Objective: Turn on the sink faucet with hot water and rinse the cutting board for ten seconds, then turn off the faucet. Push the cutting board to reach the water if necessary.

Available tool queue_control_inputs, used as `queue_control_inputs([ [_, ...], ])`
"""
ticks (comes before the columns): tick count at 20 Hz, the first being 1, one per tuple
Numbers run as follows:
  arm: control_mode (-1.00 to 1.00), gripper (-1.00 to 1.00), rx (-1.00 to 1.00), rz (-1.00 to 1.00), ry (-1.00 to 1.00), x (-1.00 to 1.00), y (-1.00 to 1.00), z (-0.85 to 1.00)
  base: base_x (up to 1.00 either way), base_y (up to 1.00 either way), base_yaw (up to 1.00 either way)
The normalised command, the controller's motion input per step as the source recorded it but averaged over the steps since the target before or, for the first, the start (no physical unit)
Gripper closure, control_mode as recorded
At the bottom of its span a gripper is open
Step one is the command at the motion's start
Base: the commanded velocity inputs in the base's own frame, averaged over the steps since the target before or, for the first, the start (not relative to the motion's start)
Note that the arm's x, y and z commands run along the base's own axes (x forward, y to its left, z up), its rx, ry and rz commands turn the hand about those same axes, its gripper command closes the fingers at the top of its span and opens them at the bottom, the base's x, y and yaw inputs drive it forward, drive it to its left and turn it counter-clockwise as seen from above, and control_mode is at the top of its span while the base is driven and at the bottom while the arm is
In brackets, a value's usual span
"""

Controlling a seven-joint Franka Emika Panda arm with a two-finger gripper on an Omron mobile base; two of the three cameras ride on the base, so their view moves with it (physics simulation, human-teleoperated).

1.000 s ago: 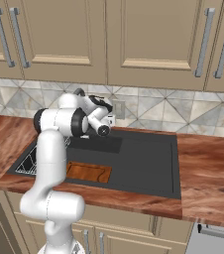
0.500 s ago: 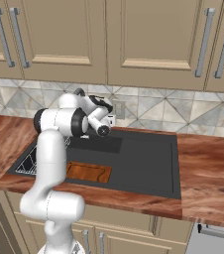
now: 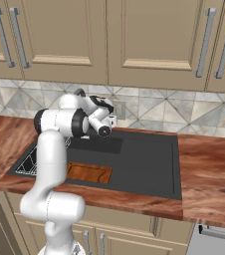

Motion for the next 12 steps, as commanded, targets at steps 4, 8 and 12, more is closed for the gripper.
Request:
queue_control_inputs([
  [4, -1.0, -1.0, 0.0, 0.0, 0.0, 0.0, -0.85, 0.0, 0.0, 0.0, 0.0],
  [8, -1.0, -1.0, 0.0, 0.0, 0.0, -0.01, -0.91, 0.0, 0.0, 0.0, 0.0],
  [12, -1.0, -1.0, 0.0, 0.0, 0.0, 0.0, -0.88, 0.0, 0.0, 0.0, 0.0],
])
